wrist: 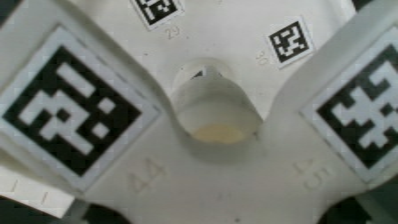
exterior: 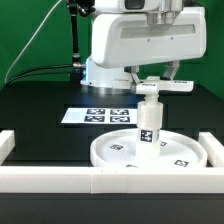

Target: Assemble round table

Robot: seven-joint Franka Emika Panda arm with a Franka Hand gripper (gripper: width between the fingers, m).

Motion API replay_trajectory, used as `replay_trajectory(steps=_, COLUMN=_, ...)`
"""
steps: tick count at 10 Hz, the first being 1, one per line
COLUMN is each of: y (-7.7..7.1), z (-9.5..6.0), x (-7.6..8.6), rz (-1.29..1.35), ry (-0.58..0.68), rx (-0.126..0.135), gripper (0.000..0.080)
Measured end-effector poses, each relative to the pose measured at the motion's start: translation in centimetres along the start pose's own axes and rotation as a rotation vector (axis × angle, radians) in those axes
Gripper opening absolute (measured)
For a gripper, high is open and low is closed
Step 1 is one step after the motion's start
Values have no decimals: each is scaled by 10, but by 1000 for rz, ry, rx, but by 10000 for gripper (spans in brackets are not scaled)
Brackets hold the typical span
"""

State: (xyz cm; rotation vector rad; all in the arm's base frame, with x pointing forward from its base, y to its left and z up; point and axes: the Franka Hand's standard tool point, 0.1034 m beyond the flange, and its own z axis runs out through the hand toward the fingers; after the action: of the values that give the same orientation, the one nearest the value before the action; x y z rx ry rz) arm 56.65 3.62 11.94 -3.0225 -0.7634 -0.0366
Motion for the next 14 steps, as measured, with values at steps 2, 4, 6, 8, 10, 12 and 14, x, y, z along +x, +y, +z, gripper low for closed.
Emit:
replay_trajectory(steps=2, y=0, z=0, x=-1, rz=40, ry=0, rx=0, gripper=452)
replay_trajectory(steps=4, y=-2, z=1, x=-8, rz=54, ry=-7, rx=3, gripper=452)
replay_trajectory(steps=6, y=-3, z=1, x=-12, rz=56, ry=-11, rx=4, gripper=451)
replay_trajectory(steps=8, y=-4, z=4, x=-14, rz=55, ry=-16, rx=6, gripper=452)
replay_trajectory(steps=10, y=-6, z=9, x=-12, rz=51, ry=-13, rx=4, gripper=452)
replay_trajectory(steps=12, y=-7, z=17, x=-13, rz=50, ry=-18, rx=5, gripper=451)
replay_trajectory(steps=14, y=-7, z=21, x=-14, rz=50, ry=-22, rx=6, gripper=451)
